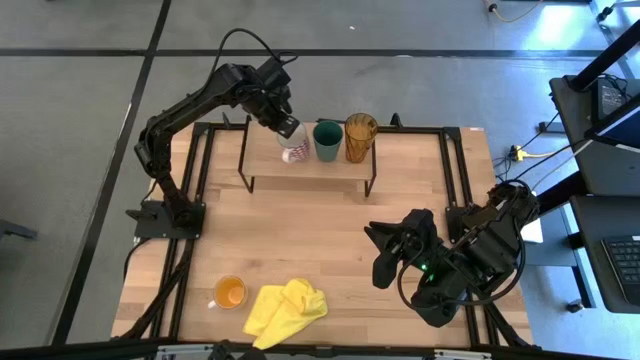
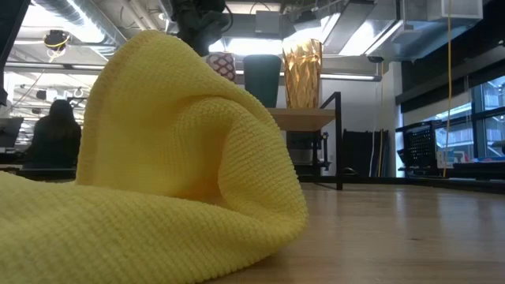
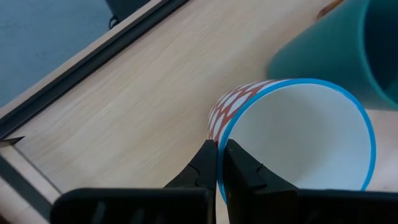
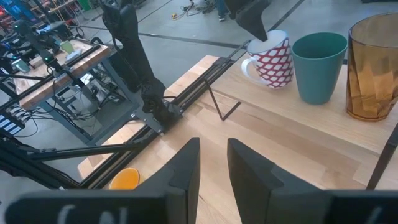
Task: Stack small to large cups/mugs on shelf
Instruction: Put the red patterned mug on the shelf
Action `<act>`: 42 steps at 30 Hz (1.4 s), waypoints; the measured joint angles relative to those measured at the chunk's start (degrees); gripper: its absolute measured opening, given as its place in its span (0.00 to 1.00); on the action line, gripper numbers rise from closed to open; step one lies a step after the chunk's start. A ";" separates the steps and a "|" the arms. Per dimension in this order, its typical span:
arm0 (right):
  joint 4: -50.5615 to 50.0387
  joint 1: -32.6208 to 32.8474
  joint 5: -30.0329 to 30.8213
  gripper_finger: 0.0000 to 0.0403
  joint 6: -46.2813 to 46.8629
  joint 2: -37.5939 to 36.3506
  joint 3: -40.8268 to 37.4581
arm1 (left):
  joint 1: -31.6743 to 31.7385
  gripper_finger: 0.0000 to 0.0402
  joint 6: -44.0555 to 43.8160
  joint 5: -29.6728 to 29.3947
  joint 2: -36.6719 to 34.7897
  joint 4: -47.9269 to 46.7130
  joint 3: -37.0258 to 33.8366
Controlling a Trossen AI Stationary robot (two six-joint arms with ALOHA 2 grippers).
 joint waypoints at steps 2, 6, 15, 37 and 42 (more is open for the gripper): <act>-0.02 0.00 -0.01 0.21 0.00 0.00 0.00 | 0.02 0.01 0.06 -0.55 0.00 -0.47 0.00; -0.02 0.00 0.00 0.21 0.00 0.00 0.00 | 0.00 0.01 0.07 -0.57 0.00 -0.81 0.00; -0.02 0.03 -0.01 0.21 0.00 0.00 0.00 | -0.42 0.05 0.38 -0.40 0.00 -0.83 0.00; -0.62 0.07 -0.02 0.21 -0.22 0.00 0.00 | -0.90 0.06 1.25 0.62 0.00 -0.30 -0.54; -0.74 0.07 -0.03 0.21 -0.22 0.00 0.00 | -0.92 0.06 1.25 0.91 -0.03 -0.10 -2.58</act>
